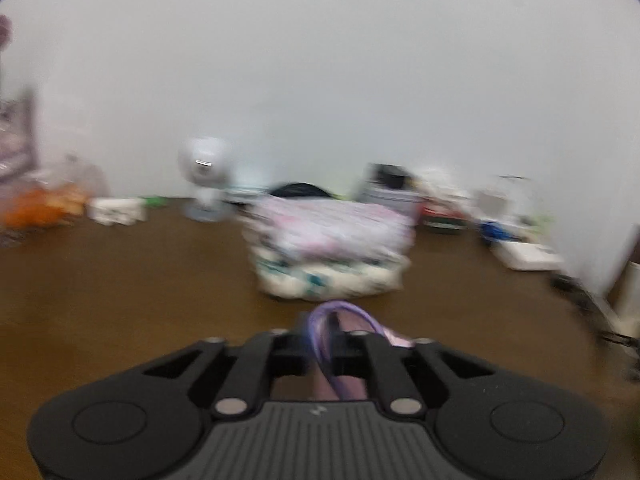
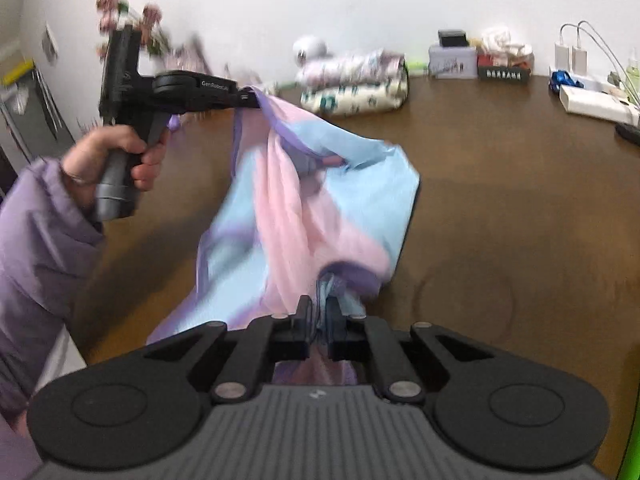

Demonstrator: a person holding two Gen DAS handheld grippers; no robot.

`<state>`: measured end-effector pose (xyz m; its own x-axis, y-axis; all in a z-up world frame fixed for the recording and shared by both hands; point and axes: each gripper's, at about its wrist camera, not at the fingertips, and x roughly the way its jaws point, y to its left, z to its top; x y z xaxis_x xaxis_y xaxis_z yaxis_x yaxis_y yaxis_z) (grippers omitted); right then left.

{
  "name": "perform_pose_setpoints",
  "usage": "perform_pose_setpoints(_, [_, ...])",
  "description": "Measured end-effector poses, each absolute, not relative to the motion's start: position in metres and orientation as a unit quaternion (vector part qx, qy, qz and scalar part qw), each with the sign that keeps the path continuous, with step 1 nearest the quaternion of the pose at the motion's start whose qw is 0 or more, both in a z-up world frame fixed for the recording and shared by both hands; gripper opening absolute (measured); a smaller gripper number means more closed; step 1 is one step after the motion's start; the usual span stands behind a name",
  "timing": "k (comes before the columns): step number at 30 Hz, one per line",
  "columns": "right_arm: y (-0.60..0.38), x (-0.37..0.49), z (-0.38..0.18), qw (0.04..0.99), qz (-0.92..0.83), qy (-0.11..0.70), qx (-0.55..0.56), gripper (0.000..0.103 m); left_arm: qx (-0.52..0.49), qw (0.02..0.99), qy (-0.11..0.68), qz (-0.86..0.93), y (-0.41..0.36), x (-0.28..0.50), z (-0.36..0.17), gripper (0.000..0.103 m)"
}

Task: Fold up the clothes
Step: 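Lift the garment with both grippers and lay it onto the open table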

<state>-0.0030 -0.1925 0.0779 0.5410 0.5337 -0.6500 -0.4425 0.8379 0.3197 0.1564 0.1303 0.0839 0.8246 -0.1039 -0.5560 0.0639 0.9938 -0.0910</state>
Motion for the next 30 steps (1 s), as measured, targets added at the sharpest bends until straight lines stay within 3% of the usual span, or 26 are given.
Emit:
perform_pose_setpoints(2, [-0.2, 0.005, 0.077, 0.886, 0.251, 0.384, 0.069, 0.017, -0.024, 0.957, 0.29, -0.006, 0.136, 0.152, 0.083, 0.057])
perform_pose_setpoints(4, [-0.207, 0.009, 0.076, 0.897, 0.218, 0.376, 0.072, 0.021, -0.008, 0.957, 0.29, -0.016, 0.137, 0.126, 0.081, 0.061])
perform_pose_setpoints(7, [-0.217, -0.012, 0.081, 0.9, 0.244, 0.356, 0.064, 0.053, -0.018, 0.939, 0.331, -0.092, 0.13, 0.071, 0.069, 0.062])
perform_pose_setpoints(12, [-0.22, -0.044, 0.075, 0.882, 0.287, 0.373, 0.015, 0.054, -0.013, 0.886, 0.359, -0.292, 0.061, -0.028, 0.046, 0.065])
perform_pose_setpoints(13, [-0.219, -0.044, 0.071, 0.878, 0.289, 0.381, 0.014, 0.053, -0.006, 0.872, 0.367, -0.325, 0.047, -0.04, 0.04, 0.065])
perform_pose_setpoints(15, [-0.216, -0.041, 0.062, 0.87, 0.289, 0.399, 0.014, 0.039, 0.012, 0.852, 0.378, -0.363, 0.025, -0.055, 0.028, 0.066])
perform_pose_setpoints(16, [-0.213, -0.036, 0.055, 0.868, 0.28, 0.409, 0.016, 0.019, 0.014, 0.848, 0.384, -0.364, 0.019, -0.058, 0.022, 0.066])
perform_pose_setpoints(17, [-0.212, -0.033, 0.05, 0.867, 0.276, 0.415, 0.02, 0.009, 0.016, 0.846, 0.394, -0.358, 0.016, -0.058, 0.018, 0.065])
perform_pose_setpoints(23, [-0.223, -0.046, 0.072, 0.845, 0.349, 0.392, 0.106, 0.003, 0.0, 0.853, 0.407, -0.327, 0.036, -0.065, 0.015, 0.047])
perform_pose_setpoints(25, [-0.232, -0.05, 0.091, 0.83, 0.387, 0.37, 0.154, 0.003, -0.013, 0.847, 0.402, -0.347, 0.046, -0.063, 0.01, 0.025])
perform_pose_setpoints(26, [-0.235, -0.05, 0.099, 0.824, 0.402, 0.359, 0.174, 0.003, -0.029, 0.846, 0.401, -0.35, 0.054, -0.063, 0.007, 0.0])
perform_pose_setpoints(30, [-0.229, -0.025, 0.12, 0.833, 0.397, 0.331, 0.198, 0.003, -0.122, 0.858, 0.381, -0.321, 0.091, -0.046, 0.008, 0.001])
